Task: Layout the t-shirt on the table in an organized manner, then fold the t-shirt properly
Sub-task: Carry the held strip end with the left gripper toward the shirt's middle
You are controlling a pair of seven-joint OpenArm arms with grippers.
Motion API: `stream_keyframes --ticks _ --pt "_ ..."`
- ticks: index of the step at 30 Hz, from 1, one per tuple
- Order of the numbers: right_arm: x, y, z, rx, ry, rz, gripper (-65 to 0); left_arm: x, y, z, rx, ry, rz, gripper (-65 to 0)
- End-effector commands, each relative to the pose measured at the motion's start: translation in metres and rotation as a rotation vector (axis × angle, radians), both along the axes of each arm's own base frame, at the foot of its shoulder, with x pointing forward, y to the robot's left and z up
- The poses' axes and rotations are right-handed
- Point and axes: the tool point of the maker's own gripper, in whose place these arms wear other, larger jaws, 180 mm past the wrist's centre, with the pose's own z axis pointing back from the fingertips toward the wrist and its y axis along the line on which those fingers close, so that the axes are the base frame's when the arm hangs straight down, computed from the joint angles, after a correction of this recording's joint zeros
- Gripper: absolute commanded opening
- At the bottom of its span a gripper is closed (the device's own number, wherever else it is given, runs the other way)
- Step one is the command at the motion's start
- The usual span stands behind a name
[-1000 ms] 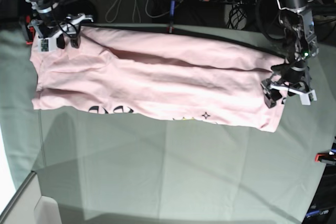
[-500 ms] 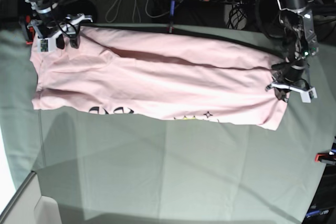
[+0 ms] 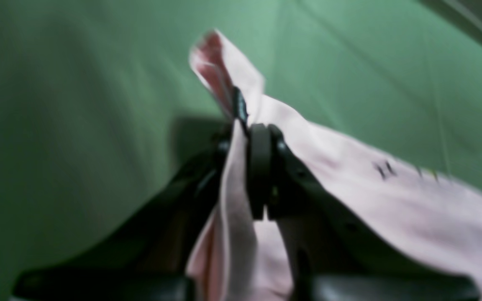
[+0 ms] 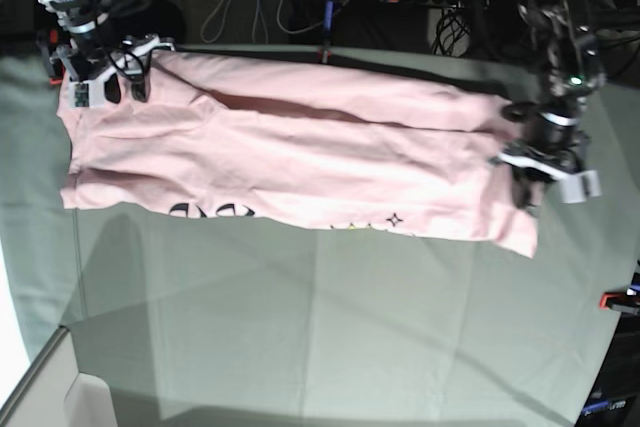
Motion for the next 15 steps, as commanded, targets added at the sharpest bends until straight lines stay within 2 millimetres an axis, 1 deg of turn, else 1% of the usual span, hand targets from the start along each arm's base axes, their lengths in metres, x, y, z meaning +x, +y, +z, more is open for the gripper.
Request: stream_keyframes --ticks 1,5,8,10,13,15 --pt "0.002 -0.002 0.007 -0.004 -0.029 -0.002 -37.7 0.010 -0.016 0.019 -0.007 -0.068 -0.049 -64.1" --pt "0.002 -0.002 0.006 -0.003 -0.028 -0.002 -37.7 0.010 -0.070 0.021 -0.036 -0.072 -0.177 -64.1" --pt "0.006 -0.001 0.007 0.000 -0.037 -0.003 -37.7 0.006 -0.122 0.019 -0.070 -0.065 -0.305 -64.1" --pt "0.008 -0.001 0.007 0.001 -0.038 -0.003 -37.7 0.006 -0.150 0.021 -0.083 -0.070 -0.378 -64.1" --pt "0.009 -0.001 0.008 0.002 -0.041 -0.004 -37.6 0.001 -0.182 0.020 -0.102 -0.064 -0.464 -64.1" --pt "0.009 -0.001 0.008 0.002 -0.041 -0.004 -37.6 -0.002 -0.199 0.018 -0.111 -0.057 -0.510 -64.1"
